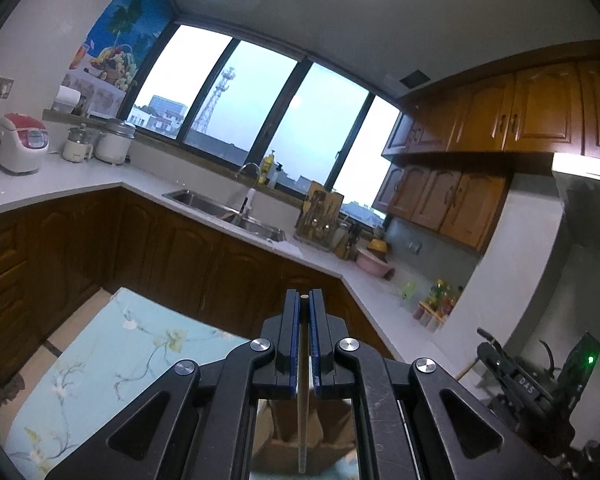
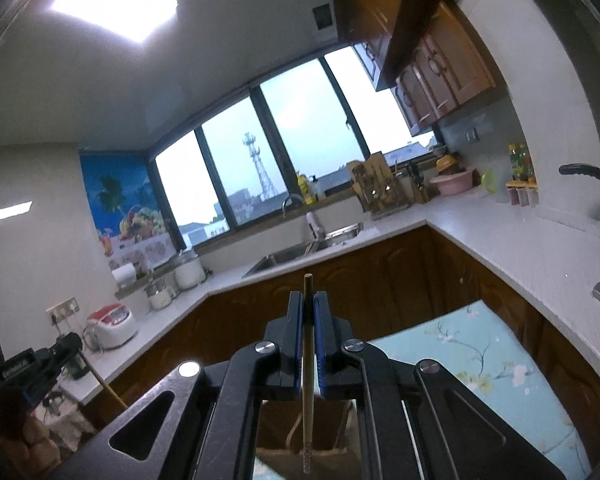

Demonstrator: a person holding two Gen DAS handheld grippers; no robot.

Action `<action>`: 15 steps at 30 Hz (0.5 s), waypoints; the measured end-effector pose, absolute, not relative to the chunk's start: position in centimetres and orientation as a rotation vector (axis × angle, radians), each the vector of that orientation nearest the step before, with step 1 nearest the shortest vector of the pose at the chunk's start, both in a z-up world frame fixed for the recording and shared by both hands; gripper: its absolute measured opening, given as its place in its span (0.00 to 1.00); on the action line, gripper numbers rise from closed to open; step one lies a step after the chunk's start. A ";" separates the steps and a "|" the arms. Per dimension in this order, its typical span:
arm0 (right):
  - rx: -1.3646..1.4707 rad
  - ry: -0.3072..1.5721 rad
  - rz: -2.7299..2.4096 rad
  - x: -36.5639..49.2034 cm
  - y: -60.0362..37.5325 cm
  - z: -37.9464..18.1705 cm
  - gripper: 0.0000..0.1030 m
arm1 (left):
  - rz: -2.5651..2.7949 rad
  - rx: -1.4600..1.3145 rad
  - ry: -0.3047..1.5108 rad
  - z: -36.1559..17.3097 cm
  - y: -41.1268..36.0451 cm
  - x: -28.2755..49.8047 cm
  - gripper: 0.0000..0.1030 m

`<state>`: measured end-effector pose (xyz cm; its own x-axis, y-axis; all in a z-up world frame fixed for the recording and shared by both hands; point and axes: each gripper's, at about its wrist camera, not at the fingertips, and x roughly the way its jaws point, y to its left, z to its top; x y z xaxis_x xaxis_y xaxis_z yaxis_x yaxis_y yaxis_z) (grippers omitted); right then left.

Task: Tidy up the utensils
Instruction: 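Lift both held chopsticks and carry them over the wooden caddy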

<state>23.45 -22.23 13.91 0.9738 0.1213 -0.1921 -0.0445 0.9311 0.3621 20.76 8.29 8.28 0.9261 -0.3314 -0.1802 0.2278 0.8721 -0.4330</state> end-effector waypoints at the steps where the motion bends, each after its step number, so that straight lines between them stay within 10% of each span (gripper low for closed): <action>1: 0.369 0.207 0.085 23.8 -22.4 14.0 0.05 | -0.290 -0.426 0.250 8.0 8.2 21.5 0.03; 15: 0.337 0.234 0.056 29.0 -22.6 10.2 0.05 | -0.206 -0.502 0.295 0.9 5.5 28.2 0.03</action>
